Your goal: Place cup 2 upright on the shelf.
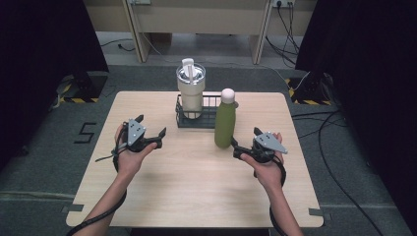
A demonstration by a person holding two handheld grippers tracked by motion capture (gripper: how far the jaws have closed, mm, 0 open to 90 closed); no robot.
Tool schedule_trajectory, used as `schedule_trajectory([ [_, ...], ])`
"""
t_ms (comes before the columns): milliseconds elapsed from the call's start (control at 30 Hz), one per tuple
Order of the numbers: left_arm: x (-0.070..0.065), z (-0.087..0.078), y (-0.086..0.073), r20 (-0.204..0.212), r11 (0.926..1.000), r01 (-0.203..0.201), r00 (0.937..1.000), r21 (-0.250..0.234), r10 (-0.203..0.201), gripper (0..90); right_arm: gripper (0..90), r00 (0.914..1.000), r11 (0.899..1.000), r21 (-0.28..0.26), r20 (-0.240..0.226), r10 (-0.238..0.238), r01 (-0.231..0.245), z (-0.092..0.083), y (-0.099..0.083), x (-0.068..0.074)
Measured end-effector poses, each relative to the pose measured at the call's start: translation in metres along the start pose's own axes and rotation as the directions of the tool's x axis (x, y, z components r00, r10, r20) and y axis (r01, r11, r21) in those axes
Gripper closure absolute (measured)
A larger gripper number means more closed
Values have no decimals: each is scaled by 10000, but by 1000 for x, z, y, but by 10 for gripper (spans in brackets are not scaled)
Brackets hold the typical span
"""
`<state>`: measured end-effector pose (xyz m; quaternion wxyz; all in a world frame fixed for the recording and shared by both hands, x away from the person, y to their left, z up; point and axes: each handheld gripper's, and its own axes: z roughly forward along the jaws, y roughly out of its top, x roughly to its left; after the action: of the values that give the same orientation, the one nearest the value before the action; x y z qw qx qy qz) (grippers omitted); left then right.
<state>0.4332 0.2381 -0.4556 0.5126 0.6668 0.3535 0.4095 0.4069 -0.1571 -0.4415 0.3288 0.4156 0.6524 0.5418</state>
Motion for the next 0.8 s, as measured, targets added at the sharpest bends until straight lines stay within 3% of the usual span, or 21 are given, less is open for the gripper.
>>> schedule_trajectory([
  [133, -3, -8, -7, 39, 10000, -84, 10000, 53, 84, 51, 84, 10000, 10000, -40, -32, -13, 13, 7, 6, 0],
  [467, -4, -23, -23, 104, 9995, 149, 9998, 288, -152, 53, 85, 9999, 9999, -114, -154, -78, 76, 22, 19, 3],
  [800, 0, -26, -30, -34, 9982, 436, 9990, 422, -435, 61, 84, 9994, 9998, -63, -282, -181, 179, 43, 30, 9],
])
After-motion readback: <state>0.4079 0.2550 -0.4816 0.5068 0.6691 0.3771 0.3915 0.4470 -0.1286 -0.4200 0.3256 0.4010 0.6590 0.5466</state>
